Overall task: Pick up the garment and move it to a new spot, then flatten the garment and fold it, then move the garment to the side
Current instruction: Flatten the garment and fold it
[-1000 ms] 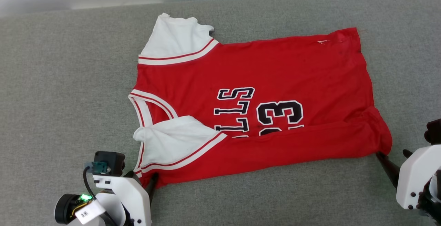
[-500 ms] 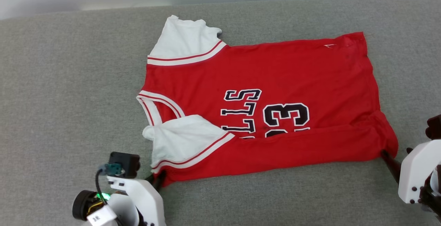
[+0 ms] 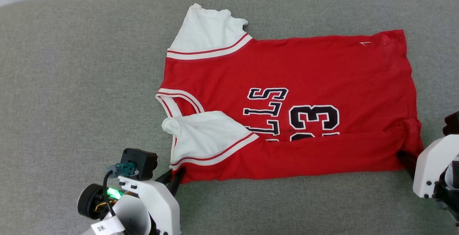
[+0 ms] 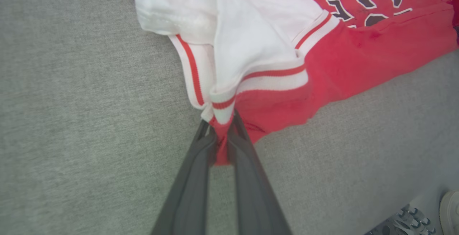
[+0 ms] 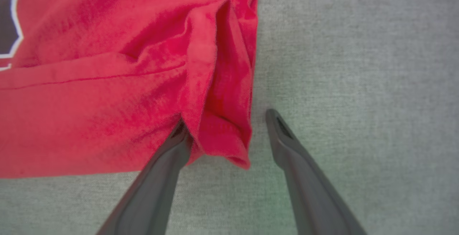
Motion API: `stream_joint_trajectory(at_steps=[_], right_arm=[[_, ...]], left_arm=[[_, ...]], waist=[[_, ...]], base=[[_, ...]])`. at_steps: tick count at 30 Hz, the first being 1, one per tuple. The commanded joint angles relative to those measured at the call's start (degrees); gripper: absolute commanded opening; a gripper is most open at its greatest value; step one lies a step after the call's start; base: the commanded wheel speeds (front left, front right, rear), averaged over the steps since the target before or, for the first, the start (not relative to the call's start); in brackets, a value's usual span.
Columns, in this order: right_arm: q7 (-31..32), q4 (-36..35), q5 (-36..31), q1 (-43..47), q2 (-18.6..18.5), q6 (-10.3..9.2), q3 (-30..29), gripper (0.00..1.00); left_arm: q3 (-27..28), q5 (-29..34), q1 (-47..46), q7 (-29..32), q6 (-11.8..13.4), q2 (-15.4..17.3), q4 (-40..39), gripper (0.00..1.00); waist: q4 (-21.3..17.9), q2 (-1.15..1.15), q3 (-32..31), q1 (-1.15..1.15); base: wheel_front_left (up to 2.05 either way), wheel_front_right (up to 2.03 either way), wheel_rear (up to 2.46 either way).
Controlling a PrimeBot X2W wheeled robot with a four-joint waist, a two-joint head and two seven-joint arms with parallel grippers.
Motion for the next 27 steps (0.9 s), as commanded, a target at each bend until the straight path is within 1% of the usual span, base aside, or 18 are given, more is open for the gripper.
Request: stream_joint_trajectory(at_steps=[1,5,7,8,12,16,21,27], right_arm=[[-0.1,1.9,-0.5,-0.1,0.5,-0.02,0.2,1.0],[0.1,5.2,-0.8,0.2,0.4,-0.03,0.3,1.0],[0.2,6.4,-0.8,0.5,0.5,-0.03,0.8,0.15],[0.0,7.0,-0.7,0.5,0.4,-0.03,1.0,0.0],[-0.6,7.8,-0.1,0.6,0.1,-0.04,1.0,0.0],[-0.9,6.8,0.4,1.4,-0.9,-0.06,0.4,0.0],[0.0,3.0,2.2,3.7,-2.7,-0.06,0.8,0.0],[2.5,-4.0,4.4,8.8,-5.3,-0.05,1.3,0.0]], left_arm=[[0.0,0.5,-0.7,0.1,0.4,0.4,-0.7,0.0],[0.0,0.9,-0.5,0.4,1.1,0.9,-1.7,0.0],[0.2,0.8,-0.1,0.6,1.4,1.2,-1.9,0.0],[0.1,0.7,0.1,0.7,1.5,1.5,-1.9,0.0],[-0.1,0.0,1.0,1.1,1.3,2.0,-1.3,0.0],[-0.4,-1.1,1.8,1.8,0.5,2.3,0.0,0.0],[-0.7,-2.1,3.6,2.0,-0.1,3.5,1.6,0.0],[-1.5,-3.2,6.8,2.5,-0.3,5.2,1.3,0.0]], waist=[[0.3,0.0,0.4,-0.01],[0.6,0.0,0.8,-0.01],[0.6,0.0,0.9,-0.01],[0.6,0.0,0.9,-0.01],[0.2,0.0,0.5,-0.01],[-0.1,0.0,-1.0,-0.01],[-0.6,0.0,-3.5,-0.01],[-1.2,0.0,-6.2,-0.01]], base=[[0.0,0.0,0.0],[0.0,0.0,0.0],[0.0,0.0,0.0],[0.0,0.0,0.0],[0.0,0.0,0.0],[0.0,0.0,0.0],[0.0,0.0,0.0],[0.0,0.0,0.0]])
